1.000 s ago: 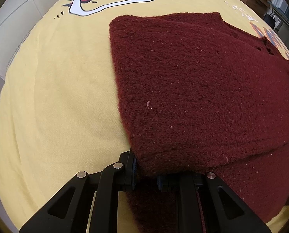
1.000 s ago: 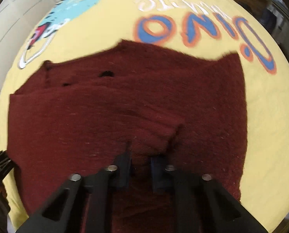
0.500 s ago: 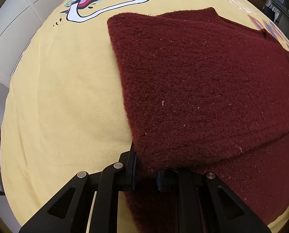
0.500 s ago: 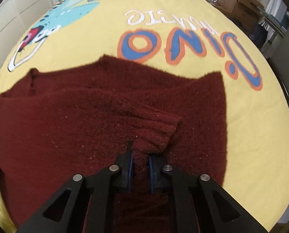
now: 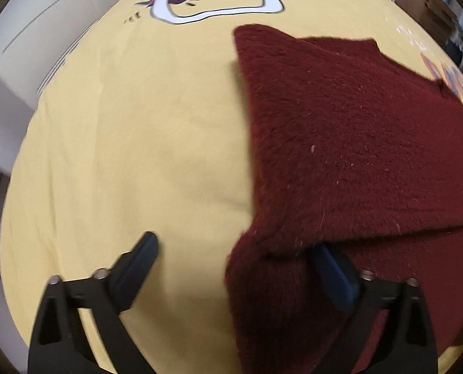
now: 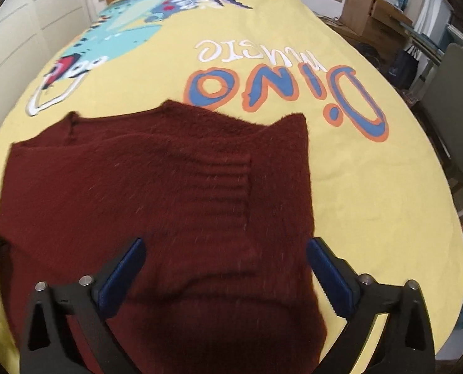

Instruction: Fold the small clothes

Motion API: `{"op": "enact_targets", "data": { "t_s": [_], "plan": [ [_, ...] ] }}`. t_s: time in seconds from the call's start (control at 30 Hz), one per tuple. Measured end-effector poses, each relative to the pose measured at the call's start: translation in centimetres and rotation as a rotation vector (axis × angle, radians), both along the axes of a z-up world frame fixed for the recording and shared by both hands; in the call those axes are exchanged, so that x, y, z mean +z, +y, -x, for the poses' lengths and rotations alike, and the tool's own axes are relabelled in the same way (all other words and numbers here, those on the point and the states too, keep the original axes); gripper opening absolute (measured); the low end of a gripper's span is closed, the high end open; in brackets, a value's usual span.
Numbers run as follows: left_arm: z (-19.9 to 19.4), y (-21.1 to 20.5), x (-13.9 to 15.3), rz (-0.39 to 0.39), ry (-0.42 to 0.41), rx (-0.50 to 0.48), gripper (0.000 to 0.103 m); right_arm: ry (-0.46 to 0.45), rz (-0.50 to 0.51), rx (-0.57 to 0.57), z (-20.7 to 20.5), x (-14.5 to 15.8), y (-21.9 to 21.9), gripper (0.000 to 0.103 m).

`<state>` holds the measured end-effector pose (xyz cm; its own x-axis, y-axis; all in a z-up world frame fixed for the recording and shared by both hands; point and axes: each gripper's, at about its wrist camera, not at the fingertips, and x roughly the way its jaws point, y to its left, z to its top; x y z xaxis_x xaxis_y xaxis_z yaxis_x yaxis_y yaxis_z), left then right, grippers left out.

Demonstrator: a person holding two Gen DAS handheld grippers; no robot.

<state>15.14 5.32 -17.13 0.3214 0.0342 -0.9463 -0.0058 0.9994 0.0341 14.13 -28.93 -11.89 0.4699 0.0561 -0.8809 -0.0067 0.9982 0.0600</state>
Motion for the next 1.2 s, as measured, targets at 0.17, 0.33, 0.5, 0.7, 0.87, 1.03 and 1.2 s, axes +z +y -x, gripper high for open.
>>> {"op": "enact_targets", "data": {
  "t_s": [0.17, 0.33, 0.5, 0.7, 0.87, 1.03, 1.2],
  "plan": [
    [3.1, 1.2, 2.1, 0.052, -0.093, 0.043, 0.102, -0.055, -0.062, -0.021, 4.8, 1.2, -0.7, 0.103],
    [7.7, 0.1, 4.1, 0.08, -0.133, -0.003, 0.102, -0.029, -0.127, -0.027, 9.7, 0.7, -1.8, 0.103],
    [10.7, -1.8, 4.2, 0.04, -0.089, -0.041, 0.102, 0.039, -0.121, -0.079, 14.3, -1.2, -3.0, 0.103],
    [14.5, -2.7, 1.0, 0.025, 0.058, -0.129, 0.102, 0.144, -0.09, -0.123, 18.9, -4.1, -3.8, 0.103],
    [16.2, -2.8, -1.4, 0.084, 0.169, -0.078, 0.102, 0.211, -0.083, -0.145, 21.1, -6.1, -3.7, 0.103],
    [16.8, -3.1, -3.4, 0.091, 0.226, -0.052, 0.101, 0.238, -0.066, -0.131, 21.0, -6.5, -3.2, 0.103],
    [16.6, -3.3, -4.4, 0.135, 0.243, -0.042, 0.088, 0.27, -0.086, -0.106, 20.3, -7.0, -2.2, 0.103]
  ]
}}
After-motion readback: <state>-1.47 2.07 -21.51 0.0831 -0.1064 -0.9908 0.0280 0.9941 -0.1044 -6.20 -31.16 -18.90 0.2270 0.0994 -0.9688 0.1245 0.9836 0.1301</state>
